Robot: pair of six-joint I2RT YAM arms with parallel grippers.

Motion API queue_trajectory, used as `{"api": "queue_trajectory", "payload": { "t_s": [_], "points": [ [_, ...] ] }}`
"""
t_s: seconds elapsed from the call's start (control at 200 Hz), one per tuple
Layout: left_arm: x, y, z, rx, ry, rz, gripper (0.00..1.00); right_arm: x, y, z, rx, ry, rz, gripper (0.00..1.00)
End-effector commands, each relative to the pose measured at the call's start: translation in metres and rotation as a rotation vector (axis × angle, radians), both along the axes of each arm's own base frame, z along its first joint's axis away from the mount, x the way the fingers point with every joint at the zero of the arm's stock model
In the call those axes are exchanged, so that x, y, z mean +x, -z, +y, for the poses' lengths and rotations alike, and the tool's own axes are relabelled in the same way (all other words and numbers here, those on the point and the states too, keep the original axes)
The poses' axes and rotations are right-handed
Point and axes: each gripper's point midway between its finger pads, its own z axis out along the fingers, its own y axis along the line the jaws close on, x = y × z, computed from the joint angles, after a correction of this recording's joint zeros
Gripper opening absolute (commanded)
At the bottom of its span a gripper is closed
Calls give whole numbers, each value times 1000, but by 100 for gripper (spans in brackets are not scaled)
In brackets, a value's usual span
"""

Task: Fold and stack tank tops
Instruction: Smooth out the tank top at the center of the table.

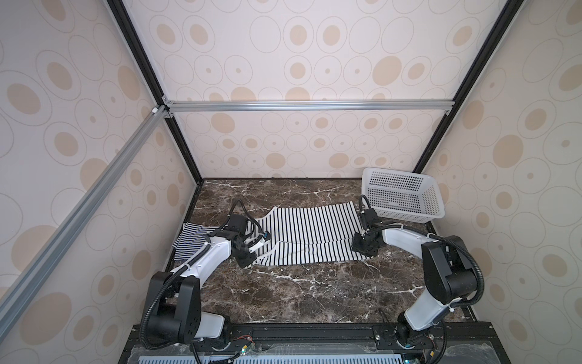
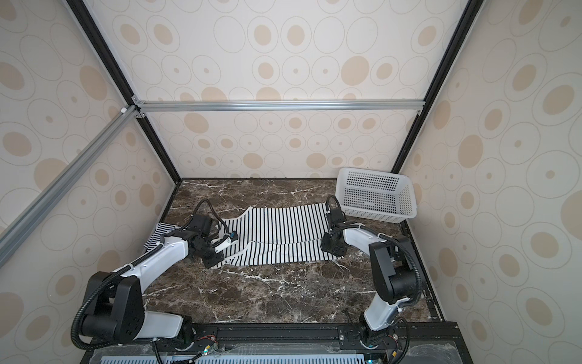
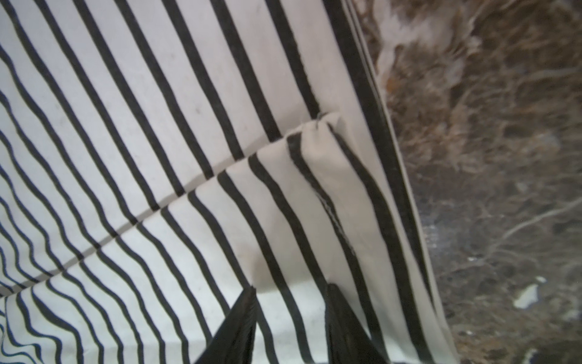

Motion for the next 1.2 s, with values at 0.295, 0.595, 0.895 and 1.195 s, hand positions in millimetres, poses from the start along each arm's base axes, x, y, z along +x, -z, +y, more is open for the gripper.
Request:
{"api": "queue_trajectory", "payload": {
  "t_s": [0.295, 0.595, 0.895, 1.195],
  "points": [
    [-11, -1, -1, -5, 36, 92, 49, -1, -7, -6, -42, -15, 16, 39],
    [-11, -4, -3, -23, 23, 33, 59, -2, -2, -5, -32, -18, 26, 39],
    [-19, 24, 9, 40, 6, 71, 52, -3, -2, -5, -37, -16, 27, 39],
    [-16, 34, 21, 101, 1, 73, 0, -4, -1, -9, -48, -8, 34, 39]
  ]
}}
